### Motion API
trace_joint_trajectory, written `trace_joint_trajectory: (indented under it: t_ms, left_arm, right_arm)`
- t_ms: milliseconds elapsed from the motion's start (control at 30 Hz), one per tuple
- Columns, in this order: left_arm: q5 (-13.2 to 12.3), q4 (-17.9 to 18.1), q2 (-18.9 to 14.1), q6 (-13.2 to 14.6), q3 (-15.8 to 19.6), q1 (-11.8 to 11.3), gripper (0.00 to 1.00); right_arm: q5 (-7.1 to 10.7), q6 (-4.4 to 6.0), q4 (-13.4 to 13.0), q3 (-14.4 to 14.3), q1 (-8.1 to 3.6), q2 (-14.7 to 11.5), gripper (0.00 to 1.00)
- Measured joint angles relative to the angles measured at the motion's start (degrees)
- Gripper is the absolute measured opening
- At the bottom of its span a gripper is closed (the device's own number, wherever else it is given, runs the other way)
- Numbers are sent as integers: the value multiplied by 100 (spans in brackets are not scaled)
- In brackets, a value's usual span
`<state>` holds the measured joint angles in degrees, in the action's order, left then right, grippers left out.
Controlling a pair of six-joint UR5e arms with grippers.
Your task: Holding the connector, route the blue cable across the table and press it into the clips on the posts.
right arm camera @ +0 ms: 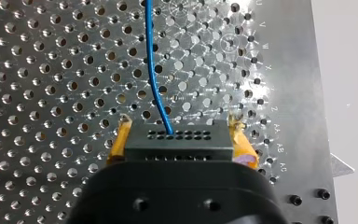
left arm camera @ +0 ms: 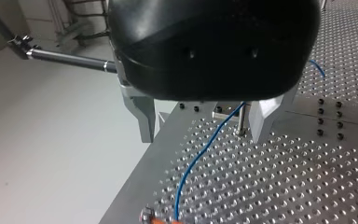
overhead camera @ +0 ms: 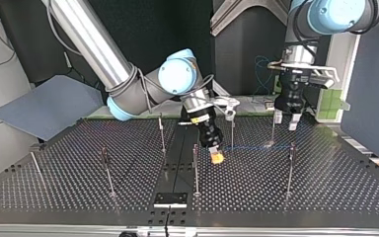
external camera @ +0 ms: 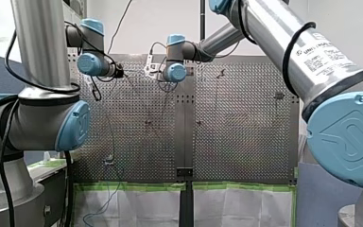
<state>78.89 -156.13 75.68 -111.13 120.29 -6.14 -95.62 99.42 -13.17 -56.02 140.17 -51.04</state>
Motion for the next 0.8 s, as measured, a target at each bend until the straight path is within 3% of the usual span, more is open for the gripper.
trace_joint_trajectory:
  t_ms: [300,533,800]
  left_arm:
    - [157,28,73,177,-255,243,99]
    - [488,-170,405,469,-611,409,99]
    - [744,-44,669,759,-857,566,99]
  right_arm:
    - [-1,0,45,50,-2,0,0]
    - [-1,0,75,70,-10,0,0]
    - [-1,0,85,72,-17,0,0]
